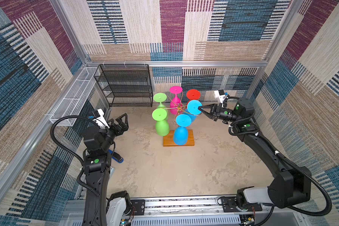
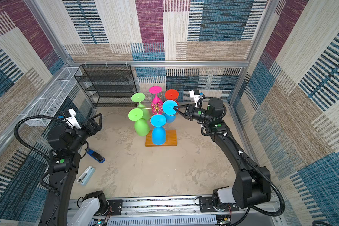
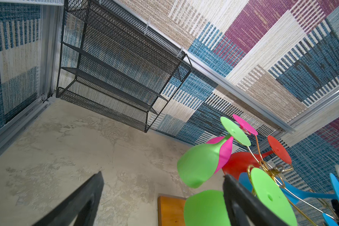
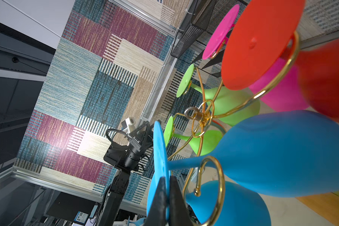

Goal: Take the wine glass off the wine glass rack
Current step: 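Close the right gripper on the blue glass foot and hold, then lift the blue glass up off the rack with the right gripper while left gripper approaches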

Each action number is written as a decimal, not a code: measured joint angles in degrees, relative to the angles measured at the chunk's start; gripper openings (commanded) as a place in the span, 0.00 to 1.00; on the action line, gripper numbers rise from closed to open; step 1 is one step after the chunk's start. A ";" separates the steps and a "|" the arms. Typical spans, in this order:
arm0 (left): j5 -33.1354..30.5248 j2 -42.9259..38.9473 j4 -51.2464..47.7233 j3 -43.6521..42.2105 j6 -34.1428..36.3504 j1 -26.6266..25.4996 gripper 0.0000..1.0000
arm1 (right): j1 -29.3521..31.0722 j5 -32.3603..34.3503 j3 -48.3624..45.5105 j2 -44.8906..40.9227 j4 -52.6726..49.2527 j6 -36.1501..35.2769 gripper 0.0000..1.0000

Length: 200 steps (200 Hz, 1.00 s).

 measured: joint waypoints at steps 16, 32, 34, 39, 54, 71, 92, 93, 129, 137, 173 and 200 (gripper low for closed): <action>0.17 -0.07 0.00 -0.02 -0.02 0.17 0.97 | 0.00 0.20 0.31 0.46 0.31 0.00 0.00; 0.20 -0.11 0.02 -0.04 -0.07 0.28 0.97 | 0.00 0.87 0.33 0.70 0.46 0.00 0.00; 0.20 -0.11 0.02 -0.04 -0.07 0.33 0.97 | 0.00 1.03 0.33 0.72 0.46 -0.02 0.00; 0.20 -0.11 0.00 -0.04 -0.11 0.39 0.97 | 0.00 1.33 0.33 0.74 0.46 -0.02 0.00; 0.31 -0.11 0.02 -0.09 -0.24 0.63 0.97 | 0.00 1.66 0.33 0.76 0.46 -0.04 0.00; 1.07 -0.11 0.42 -0.35 -0.66 0.94 0.97 | -0.04 2.19 0.28 0.74 0.44 -0.07 0.00; 1.11 -0.11 0.44 -0.50 -1.05 1.27 0.97 | -0.33 3.21 0.04 0.66 0.42 -0.07 0.00; 1.14 -0.11 0.44 -0.50 -1.05 1.27 0.97 | -0.33 3.23 0.02 0.66 0.42 -0.07 0.00; 1.27 -0.13 0.85 -0.72 -1.25 1.66 0.97 | -1.16 4.68 -1.01 -0.09 0.39 -0.04 0.00; 1.29 -0.13 0.90 -0.74 -1.27 1.77 0.97 | -1.38 4.70 -1.27 -0.35 0.39 0.04 0.00; 1.38 -0.11 1.31 -0.92 -1.51 2.27 0.97 | -2.45 6.10 -3.15 -1.66 0.52 1.05 0.00; 1.57 -0.04 1.49 -1.07 -1.73 2.56 0.97 | -3.26 6.21 -4.94 -3.19 0.61 1.90 0.00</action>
